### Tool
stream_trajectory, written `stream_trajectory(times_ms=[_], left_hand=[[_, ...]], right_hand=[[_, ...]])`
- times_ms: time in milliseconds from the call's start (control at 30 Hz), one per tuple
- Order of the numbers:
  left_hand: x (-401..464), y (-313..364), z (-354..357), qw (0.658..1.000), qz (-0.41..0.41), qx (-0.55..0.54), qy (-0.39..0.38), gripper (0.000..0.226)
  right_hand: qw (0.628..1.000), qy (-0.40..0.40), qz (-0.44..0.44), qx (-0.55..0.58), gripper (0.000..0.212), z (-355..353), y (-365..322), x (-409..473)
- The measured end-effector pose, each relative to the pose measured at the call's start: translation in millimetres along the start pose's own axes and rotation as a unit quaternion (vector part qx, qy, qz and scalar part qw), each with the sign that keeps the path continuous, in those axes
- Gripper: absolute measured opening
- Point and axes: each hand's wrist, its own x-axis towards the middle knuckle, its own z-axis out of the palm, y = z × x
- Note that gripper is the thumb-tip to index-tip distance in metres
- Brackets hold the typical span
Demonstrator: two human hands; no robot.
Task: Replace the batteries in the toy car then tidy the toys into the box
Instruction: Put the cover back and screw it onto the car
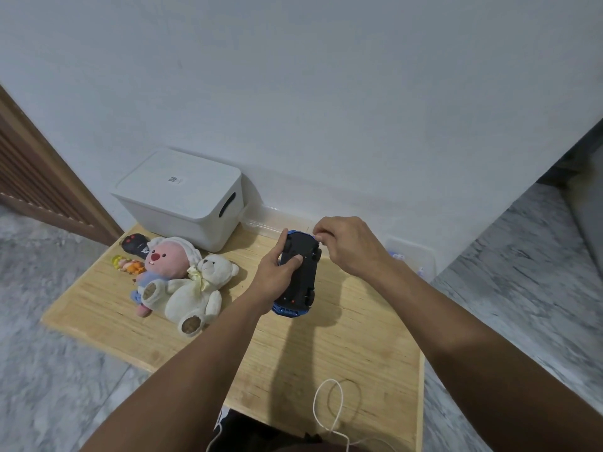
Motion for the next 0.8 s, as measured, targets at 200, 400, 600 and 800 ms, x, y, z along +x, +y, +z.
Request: stream_trajectory(times_ms=[200,400,600,800], left_hand=[[-0.2,0.0,-0.1,1.0,0.001,0.005,-0.005,0.062],[-1.3,1.5,2.1,1.0,0.001,0.003,-0.013,0.063],[-1.3,1.7,3.3,1.0,-0.001,0.001,-0.008,0.062],[-1.5,2.5,3.3,1.0,-0.001,0.003,-0.004,0.062]], right_hand=[[0.998,-0.008,0.015,-0.06,0.019,-2.1,-0.9,0.6],[0.987,-0.011,0.041,-0.152,0.041,-3.7,-5.7,1.1],[0.999,-0.022,0.023,-0.029,0.014,-8.7,-2.9,-0.3],[0.997,-0.026,0.049,-0.047,0.017,-8.2,-3.5,-0.8]])
